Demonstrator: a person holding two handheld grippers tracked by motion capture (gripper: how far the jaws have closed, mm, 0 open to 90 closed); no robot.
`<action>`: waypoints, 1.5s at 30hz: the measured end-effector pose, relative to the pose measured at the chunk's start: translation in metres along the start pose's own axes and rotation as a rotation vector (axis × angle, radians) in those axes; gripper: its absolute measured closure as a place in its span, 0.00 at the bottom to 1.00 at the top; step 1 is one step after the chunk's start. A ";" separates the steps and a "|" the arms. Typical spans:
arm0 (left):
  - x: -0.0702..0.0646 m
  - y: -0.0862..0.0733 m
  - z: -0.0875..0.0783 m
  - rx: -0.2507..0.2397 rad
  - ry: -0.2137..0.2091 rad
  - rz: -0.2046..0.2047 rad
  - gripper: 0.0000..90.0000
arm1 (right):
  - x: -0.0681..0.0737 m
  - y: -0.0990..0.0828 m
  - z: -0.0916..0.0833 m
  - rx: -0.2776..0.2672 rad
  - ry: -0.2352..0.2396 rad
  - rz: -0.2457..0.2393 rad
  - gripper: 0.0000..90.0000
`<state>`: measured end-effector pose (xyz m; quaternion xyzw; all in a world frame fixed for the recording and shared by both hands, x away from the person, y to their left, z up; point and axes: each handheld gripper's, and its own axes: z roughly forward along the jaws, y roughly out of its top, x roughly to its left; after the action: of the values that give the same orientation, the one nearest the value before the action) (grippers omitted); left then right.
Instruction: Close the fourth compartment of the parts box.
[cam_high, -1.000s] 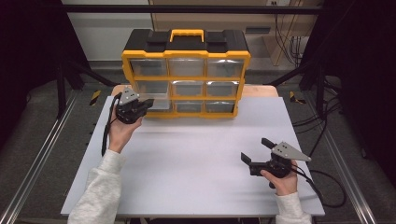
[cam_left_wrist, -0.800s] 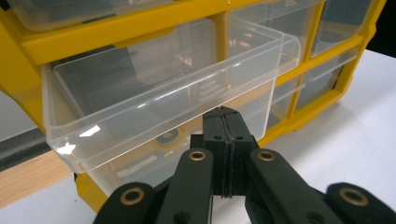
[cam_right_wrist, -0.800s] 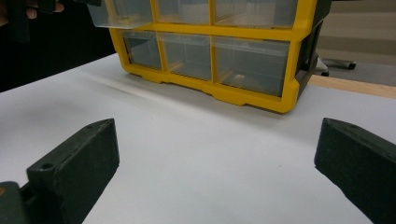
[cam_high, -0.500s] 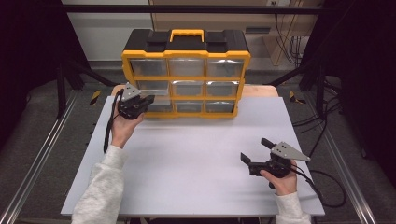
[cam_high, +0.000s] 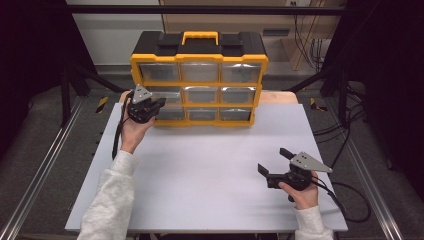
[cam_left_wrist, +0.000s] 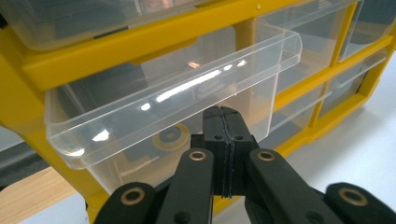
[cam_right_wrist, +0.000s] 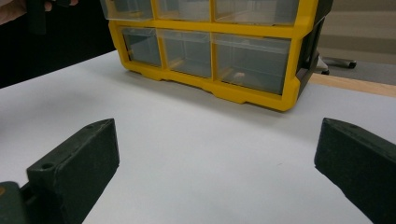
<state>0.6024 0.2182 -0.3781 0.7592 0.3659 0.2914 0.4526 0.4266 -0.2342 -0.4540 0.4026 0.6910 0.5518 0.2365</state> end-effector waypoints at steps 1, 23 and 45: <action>0.001 0.000 0.001 0.001 0.000 0.002 1.00 | 0.000 0.000 0.000 0.000 0.001 0.000 0.01; 0.007 -0.002 0.020 -0.006 0.029 -0.012 1.00 | 0.000 0.000 0.000 -0.001 0.002 -0.001 0.01; -0.005 -0.018 -0.020 -0.056 -0.067 -0.065 0.89 | -0.001 0.002 -0.003 -0.016 -0.004 0.008 0.01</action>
<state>0.5788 0.2299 -0.3861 0.7432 0.3668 0.2612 0.4948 0.4256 -0.2365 -0.4514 0.4044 0.6845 0.5575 0.2388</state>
